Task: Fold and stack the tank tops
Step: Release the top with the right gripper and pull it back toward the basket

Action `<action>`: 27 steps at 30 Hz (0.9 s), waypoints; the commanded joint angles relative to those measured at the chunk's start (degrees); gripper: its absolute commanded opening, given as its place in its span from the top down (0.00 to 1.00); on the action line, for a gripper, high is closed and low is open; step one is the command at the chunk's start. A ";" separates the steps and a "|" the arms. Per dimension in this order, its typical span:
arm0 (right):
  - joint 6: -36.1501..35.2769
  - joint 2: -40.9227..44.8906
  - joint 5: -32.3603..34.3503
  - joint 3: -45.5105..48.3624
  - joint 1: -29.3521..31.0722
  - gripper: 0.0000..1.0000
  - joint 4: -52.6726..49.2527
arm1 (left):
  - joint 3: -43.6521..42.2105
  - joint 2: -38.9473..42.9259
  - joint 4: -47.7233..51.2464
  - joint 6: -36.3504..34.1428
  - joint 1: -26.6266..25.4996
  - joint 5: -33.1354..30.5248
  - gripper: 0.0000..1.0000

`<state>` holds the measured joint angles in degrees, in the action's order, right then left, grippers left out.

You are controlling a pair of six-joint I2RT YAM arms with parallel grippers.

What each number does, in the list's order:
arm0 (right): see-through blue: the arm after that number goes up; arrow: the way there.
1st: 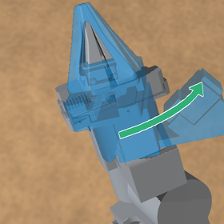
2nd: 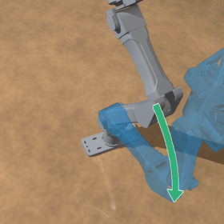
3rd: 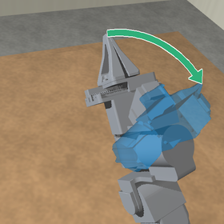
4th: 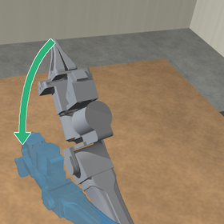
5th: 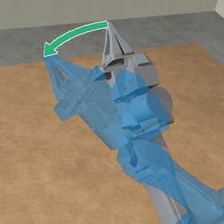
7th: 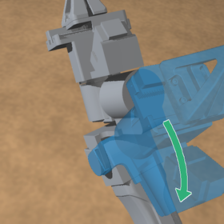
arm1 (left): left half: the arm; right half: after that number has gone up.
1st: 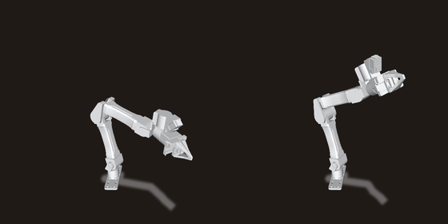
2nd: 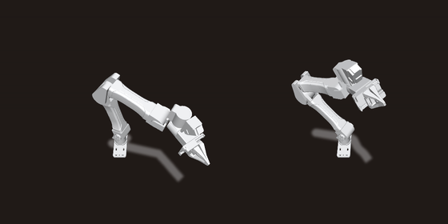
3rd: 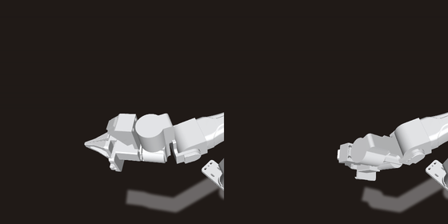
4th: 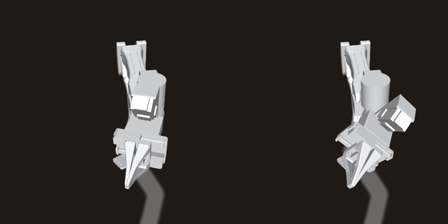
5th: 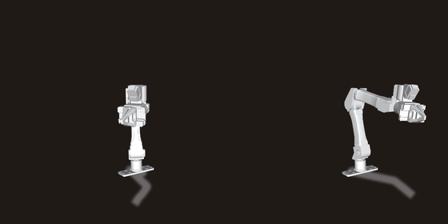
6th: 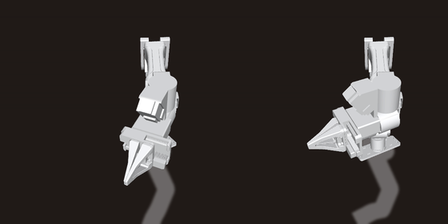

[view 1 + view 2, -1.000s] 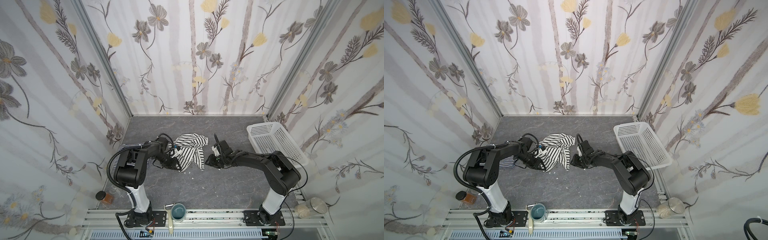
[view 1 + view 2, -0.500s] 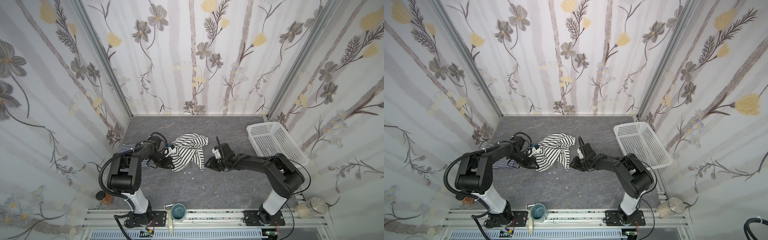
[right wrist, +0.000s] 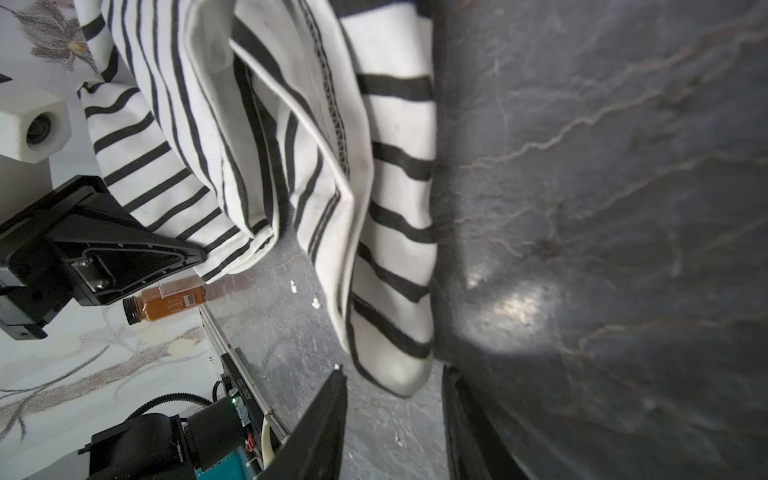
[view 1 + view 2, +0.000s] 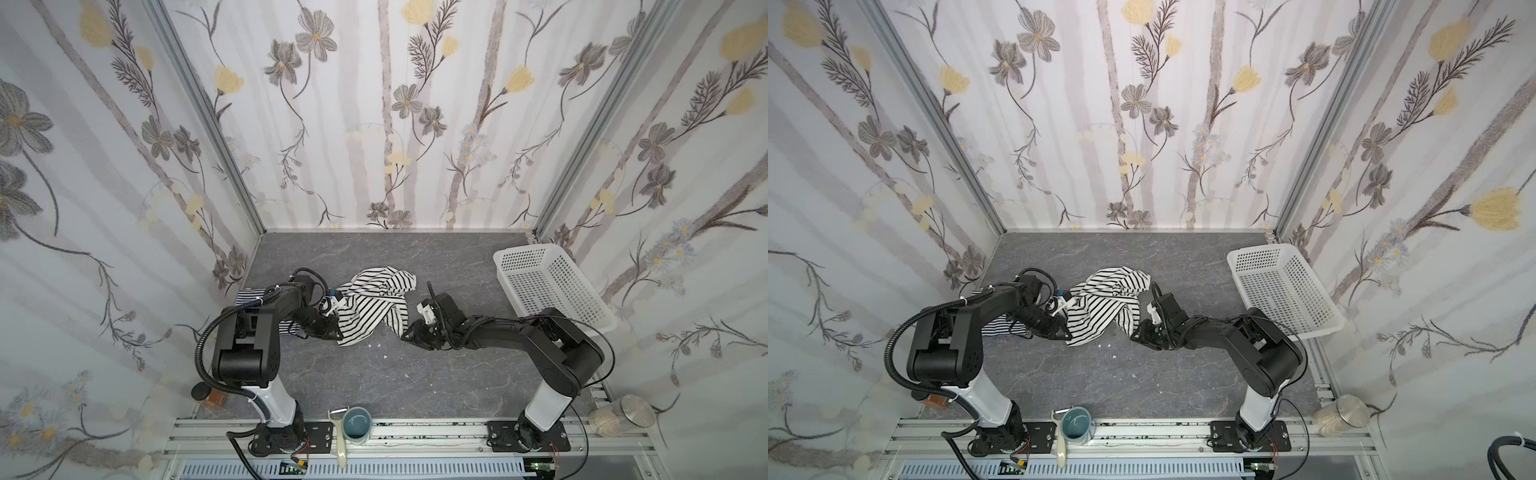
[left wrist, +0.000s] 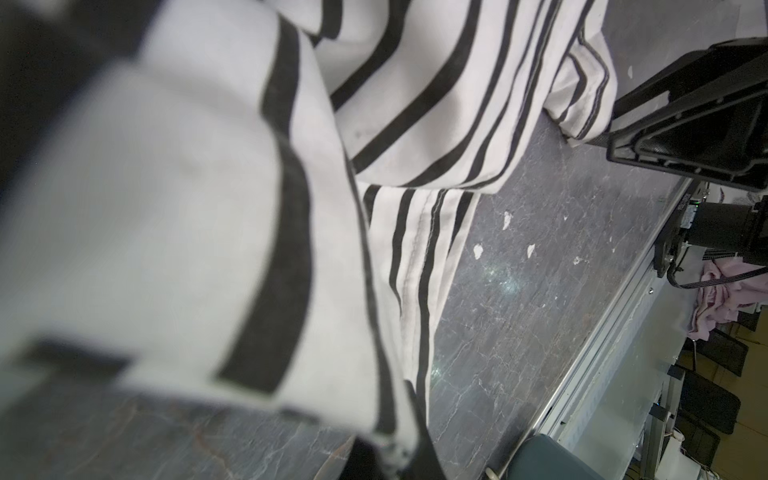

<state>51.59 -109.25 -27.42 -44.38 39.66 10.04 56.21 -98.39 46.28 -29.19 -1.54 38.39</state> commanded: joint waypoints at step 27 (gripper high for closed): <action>-24.96 7.29 40.29 -17.49 -4.22 0.98 -44.51 | 8.74 -9.58 14.04 -16.36 2.22 -3.15 0.92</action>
<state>32.60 -103.31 3.73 -60.55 36.14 -25.98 63.24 -106.67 53.71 -38.87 0.56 35.27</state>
